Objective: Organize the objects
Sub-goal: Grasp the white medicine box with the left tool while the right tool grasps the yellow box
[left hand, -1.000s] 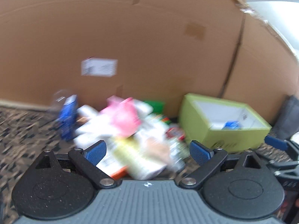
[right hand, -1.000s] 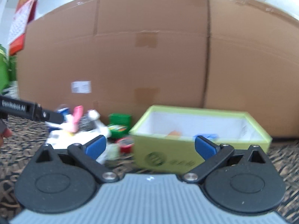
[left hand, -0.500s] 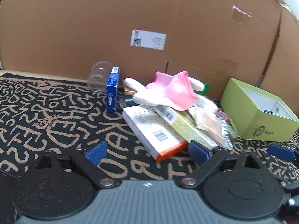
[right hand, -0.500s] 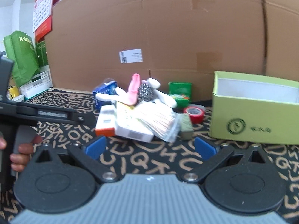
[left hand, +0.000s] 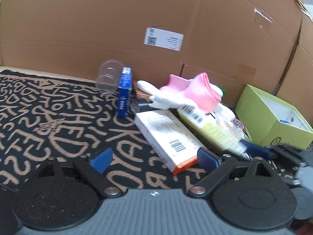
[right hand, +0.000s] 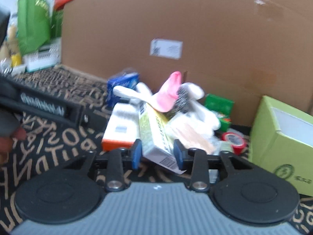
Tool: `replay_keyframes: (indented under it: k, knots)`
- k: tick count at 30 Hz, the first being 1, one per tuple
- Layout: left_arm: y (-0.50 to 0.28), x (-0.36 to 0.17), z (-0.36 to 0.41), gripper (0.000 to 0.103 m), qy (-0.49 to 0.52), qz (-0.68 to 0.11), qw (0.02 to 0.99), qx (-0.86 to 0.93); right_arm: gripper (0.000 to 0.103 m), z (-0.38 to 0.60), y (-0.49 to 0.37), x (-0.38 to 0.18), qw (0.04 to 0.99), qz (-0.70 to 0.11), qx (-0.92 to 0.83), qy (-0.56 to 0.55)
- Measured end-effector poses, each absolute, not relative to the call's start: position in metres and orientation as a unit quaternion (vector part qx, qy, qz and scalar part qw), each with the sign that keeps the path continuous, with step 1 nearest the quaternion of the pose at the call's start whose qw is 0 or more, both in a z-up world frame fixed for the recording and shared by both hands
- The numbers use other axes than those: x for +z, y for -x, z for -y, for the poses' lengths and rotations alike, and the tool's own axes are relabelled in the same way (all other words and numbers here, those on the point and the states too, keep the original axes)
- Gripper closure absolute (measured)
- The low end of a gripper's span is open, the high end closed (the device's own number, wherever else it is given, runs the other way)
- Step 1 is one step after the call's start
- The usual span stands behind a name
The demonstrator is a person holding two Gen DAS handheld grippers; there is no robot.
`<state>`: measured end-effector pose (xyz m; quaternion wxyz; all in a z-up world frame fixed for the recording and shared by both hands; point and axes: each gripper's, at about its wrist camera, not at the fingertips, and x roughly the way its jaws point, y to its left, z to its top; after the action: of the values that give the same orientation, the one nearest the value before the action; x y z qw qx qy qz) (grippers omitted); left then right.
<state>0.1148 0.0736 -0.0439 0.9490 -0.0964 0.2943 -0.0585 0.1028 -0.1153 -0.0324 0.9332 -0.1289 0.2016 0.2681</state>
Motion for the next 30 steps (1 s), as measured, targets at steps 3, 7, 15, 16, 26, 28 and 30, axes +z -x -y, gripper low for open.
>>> replay_keyframes:
  k: [3,7,15,16,26,28,30]
  knots:
    - [-0.128,-0.048,-0.059,0.007,0.089,-0.302,0.947,-0.070,0.079,0.136,-0.090,-0.023,0.944,-0.187,0.243,0.124]
    - [-0.152,-0.055,-0.038,0.007,0.086,-0.317,0.941,-0.079,0.080,0.174,-0.076,-0.018,0.947,-0.207,0.232,0.079]
    - [-0.169,-0.062,-0.022,0.012,0.037,-0.321,0.943,-0.078,0.080,0.237,-0.060,-0.017,0.933,-0.258,0.241,-0.075]
    - [-0.166,-0.062,-0.024,0.015,0.032,-0.319,0.943,-0.085,0.079,0.241,-0.062,-0.017,0.933,-0.261,0.233,-0.082]
    - [-0.071,-0.054,-0.046,0.017,-0.025,-0.341,0.928,-0.147,0.016,0.217,-0.061,-0.018,0.947,-0.238,0.213,0.035]
    - [-0.065,-0.053,-0.049,0.016,-0.039,-0.343,0.930,-0.127,0.016,0.203,-0.068,-0.022,0.945,-0.225,0.224,0.084]
    - [-0.065,-0.051,-0.051,0.016,-0.044,-0.339,0.933,-0.110,0.020,0.191,-0.073,-0.026,0.942,-0.222,0.218,0.127]
